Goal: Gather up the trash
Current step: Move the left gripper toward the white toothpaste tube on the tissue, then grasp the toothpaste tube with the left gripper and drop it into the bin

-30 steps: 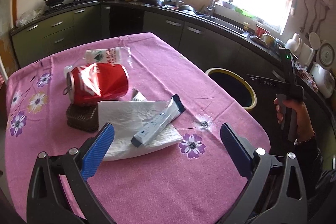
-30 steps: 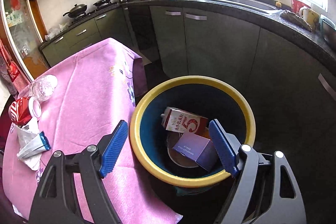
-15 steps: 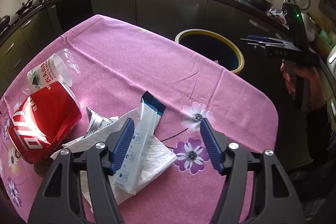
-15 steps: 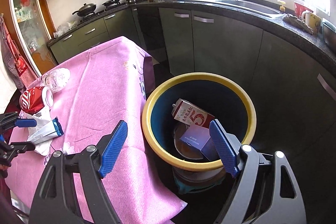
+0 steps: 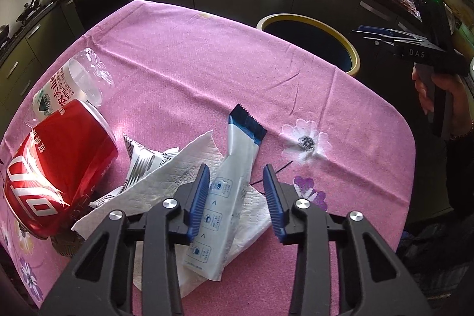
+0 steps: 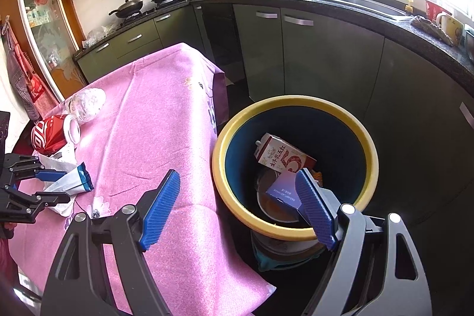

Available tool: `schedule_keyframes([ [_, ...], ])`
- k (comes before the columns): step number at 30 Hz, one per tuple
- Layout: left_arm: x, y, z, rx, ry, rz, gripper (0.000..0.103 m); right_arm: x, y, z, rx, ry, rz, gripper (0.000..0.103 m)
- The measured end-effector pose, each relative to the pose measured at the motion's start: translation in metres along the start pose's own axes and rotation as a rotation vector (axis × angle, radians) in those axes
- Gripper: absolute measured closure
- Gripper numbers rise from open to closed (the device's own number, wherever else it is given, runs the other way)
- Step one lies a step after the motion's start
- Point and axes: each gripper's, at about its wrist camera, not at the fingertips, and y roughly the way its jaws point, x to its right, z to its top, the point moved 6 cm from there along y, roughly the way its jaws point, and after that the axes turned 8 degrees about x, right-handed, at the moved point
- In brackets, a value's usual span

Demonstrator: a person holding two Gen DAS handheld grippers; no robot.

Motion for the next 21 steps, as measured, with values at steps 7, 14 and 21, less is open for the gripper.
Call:
schedule_keyframes([
  [7,0.005,0.001,-0.003,-0.010,0.034,0.008,0.077,-0.004,0.000,0.001,-0.006,-0.017,0.006,0.024],
  [14,0.012,-0.005,-0.003,-0.006,0.062,0.021,0.084,-0.004,-0.002,0.002,-0.002,-0.019,0.011,0.024],
  [21,0.014,-0.027,0.013,0.044,0.051,0.027,0.086,-0.001,-0.011,0.005,0.022,-0.003,0.020,0.024],
])
